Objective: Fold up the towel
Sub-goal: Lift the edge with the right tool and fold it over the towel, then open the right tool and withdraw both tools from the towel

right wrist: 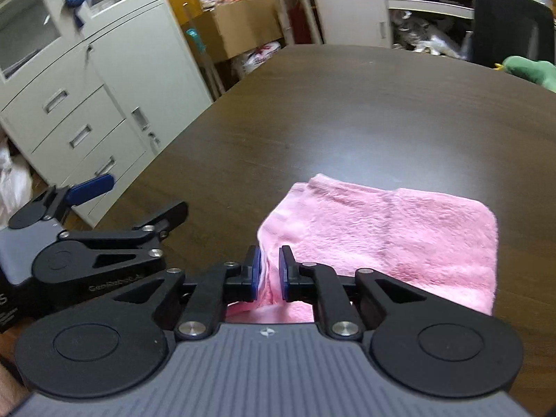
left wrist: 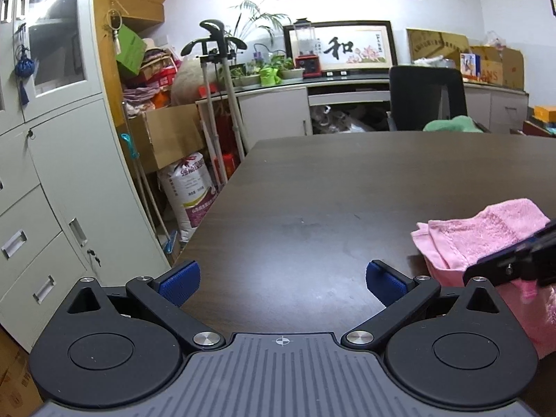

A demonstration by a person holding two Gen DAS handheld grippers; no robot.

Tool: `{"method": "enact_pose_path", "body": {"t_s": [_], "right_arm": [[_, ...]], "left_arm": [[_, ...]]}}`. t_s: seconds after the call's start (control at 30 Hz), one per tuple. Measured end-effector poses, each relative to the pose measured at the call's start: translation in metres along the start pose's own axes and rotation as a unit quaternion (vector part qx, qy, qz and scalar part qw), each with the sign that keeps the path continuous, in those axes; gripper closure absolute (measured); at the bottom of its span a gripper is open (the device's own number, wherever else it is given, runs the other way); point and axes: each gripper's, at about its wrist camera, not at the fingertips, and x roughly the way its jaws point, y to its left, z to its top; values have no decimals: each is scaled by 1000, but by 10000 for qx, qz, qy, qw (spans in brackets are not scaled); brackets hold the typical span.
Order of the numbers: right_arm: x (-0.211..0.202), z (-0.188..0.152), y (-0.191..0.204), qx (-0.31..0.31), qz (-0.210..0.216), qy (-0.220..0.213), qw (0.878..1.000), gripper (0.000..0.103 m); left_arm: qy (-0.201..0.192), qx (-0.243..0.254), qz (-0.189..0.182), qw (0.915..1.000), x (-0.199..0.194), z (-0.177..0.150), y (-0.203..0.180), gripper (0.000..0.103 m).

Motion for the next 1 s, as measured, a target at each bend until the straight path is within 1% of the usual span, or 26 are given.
{"method": "enact_pose_path", "body": {"t_s": [0.03, 0.07, 0.1, 0.17, 0.2, 0.3, 0.4, 0.43, 0.47, 0.5, 0.57, 0.6, 0.7, 0.8, 0.83, 0.93, 1.0], "right_arm": [[-7, 1, 0, 3, 65, -117, 9999, 77], [-15, 2, -1, 14, 137, -247, 9996, 75], [-29, 3, -4, 94, 267, -486, 9984, 73], [-48, 4, -11, 197, 399, -735, 9963, 63], [-65, 0, -15, 242, 416, -885, 9949, 61], [-80, -11, -22, 169, 281, -880, 9956, 60], [-85, -24, -24, -76, -112, -848, 9963, 60], [-82, -26, -24, -163, -217, -825, 9962, 60], [-78, -28, -23, -287, -350, -713, 9964, 60], [-75, -28, -23, -242, -304, -678, 9969, 60], [-64, -21, -20, -104, -17, -597, 9982, 60], [-59, -19, -17, -87, 5, -584, 9983, 60], [-35, -6, -2, -107, -177, -433, 9988, 60], [-6, 2, 12, -138, -399, -148, 9990, 62], [5, 3, 16, -158, -600, -30, 9981, 62], [20, 4, 19, -200, -968, 138, 9950, 66], [26, 2, 21, -216, -1045, 208, 9941, 66]], "left_arm": [[12, 6, 5, 10000, 0, 0, 0, 0], [19, 3, 8, 10000, 0, -1, 0, 0], [32, -2, 8, 10000, 1, -1, 0, 0], [76, -4, -5, 10000, 3, -1, 2, 0], [121, 24, -18, 9999, 4, -1, 2, 0], [217, 125, -113, 9996, 5, -4, -2, 0], [289, 262, -252, 9989, 5, -7, -8, 0], [306, 299, -284, 9987, 6, -9, -9, 0], [312, 323, -277, 9986, 6, -10, -10, 0], [322, 383, -235, 9985, 7, -11, -12, 0], [359, 488, -144, 9981, 9, -13, -16, 0], [372, 498, -138, 9980, 10, -14, -16, 0], [455, 496, -93, 9977, 13, -14, -15, 0], [526, 395, -84, 9978, 15, -13, -10, 0], [539, 358, -94, 9979, 15, -12, -8, 0], [499, 317, -136, 9982, 12, -11, -5, 0], [487, 317, -177, 9982, 11, -11, -5, 0]]}}
